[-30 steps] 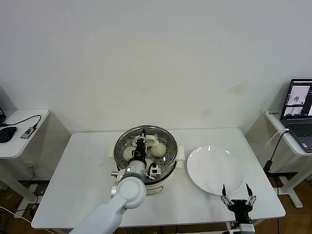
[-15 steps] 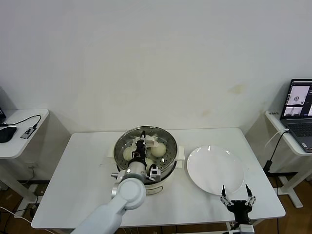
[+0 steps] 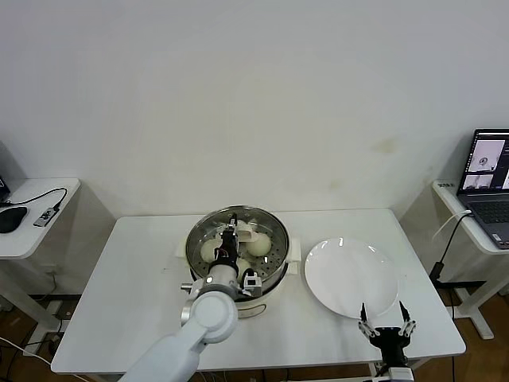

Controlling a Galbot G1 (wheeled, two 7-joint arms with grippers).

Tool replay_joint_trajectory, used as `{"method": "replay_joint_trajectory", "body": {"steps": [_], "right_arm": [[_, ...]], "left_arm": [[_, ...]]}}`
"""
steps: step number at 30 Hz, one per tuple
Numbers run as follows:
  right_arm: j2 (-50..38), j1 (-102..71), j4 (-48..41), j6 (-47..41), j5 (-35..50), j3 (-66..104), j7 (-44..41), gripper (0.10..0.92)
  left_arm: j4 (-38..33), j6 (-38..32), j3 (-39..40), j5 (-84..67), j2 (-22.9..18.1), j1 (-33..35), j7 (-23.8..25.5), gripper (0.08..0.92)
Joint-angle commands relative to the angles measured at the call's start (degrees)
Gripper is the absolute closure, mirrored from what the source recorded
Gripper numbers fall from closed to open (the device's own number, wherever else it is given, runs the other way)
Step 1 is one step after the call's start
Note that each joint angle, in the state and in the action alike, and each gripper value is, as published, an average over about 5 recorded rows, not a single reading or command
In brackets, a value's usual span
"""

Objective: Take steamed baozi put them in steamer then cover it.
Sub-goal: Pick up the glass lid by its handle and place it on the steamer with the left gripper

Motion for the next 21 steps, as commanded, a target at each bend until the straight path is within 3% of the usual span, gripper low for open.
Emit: {"method": "replay_joint_trajectory", "body": {"steps": [1, 13, 17, 21], "right_arm": [[0.1, -0.1, -0.1, 0.1, -0.5, -0.4, 0.0, 0.203], [0.1, -0.6, 0.9, 0.2, -2.4, -0.1, 0.0, 0.203], [0.1, -1.1, 1.4, 0.5, -2.7, -0.2, -0.1, 0.203], [-0.3, -1.9, 2.2, 1.4, -2.6, -0.2, -0.9, 0.203]], "left_arm": [[-2.9, 0.0, -0.8, -0.8, 0.6, 1.3, -0.7, 0.699], [-17.6, -2.6, -5.5, -6.4, 6.1, 13.5, -4.0, 0.353], [-24.4, -6.8, -11.2, -16.1, 8.4, 20.4, -10.0, 0.243], [-28.6, -12.3, -19.4, -34.5, 10.1, 31.2, -19.8, 0.183]]}}
